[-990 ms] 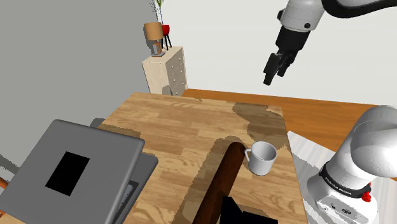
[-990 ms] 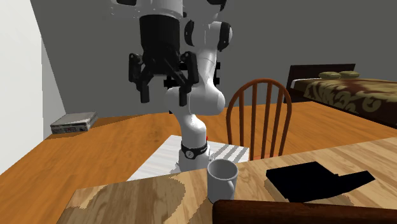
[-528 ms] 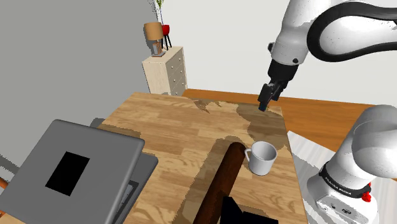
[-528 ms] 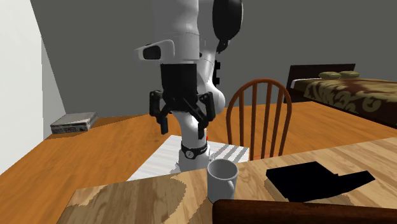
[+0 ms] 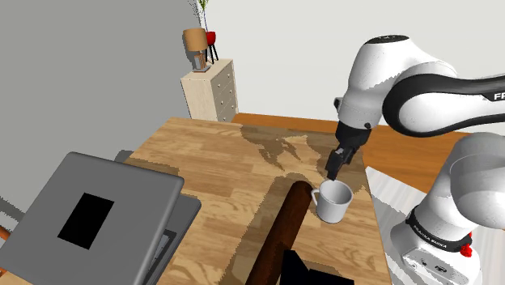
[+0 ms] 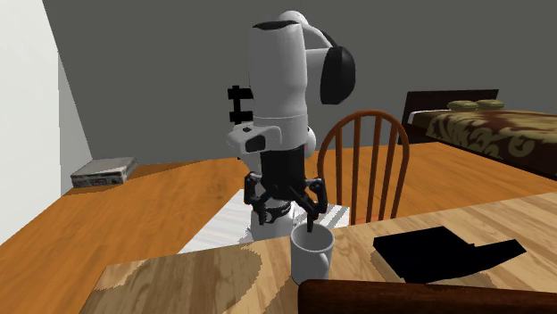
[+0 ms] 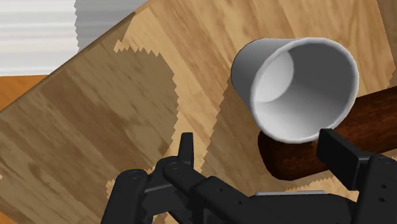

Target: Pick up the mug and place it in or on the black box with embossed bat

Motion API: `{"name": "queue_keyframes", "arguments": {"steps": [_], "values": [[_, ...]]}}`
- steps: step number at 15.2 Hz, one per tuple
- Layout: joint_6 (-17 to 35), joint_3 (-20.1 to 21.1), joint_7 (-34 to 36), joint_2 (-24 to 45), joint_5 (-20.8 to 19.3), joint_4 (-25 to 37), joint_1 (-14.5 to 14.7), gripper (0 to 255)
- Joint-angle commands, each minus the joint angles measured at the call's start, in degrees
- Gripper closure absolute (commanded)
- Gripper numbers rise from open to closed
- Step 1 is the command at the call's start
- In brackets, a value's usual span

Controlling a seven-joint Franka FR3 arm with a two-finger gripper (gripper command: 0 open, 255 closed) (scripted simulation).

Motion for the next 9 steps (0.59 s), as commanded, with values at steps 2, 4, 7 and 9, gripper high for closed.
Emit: {"name": "queue_keyframes", "arguments": {"steps": [2, 4, 7, 9], "values": [[4.05, 1.9, 0.9, 1.74, 2.36, -2.97, 1.88, 0], [6.13, 2.34, 0.83, 2.73, 2.9, -4.07, 2.14, 0], [9.41, 3.01, 0.7, 4.49, 3.75, -5.61, 2.54, 0], [11.21, 3.36, 0.62, 5.55, 4.22, -6.36, 2.76, 0]]}}
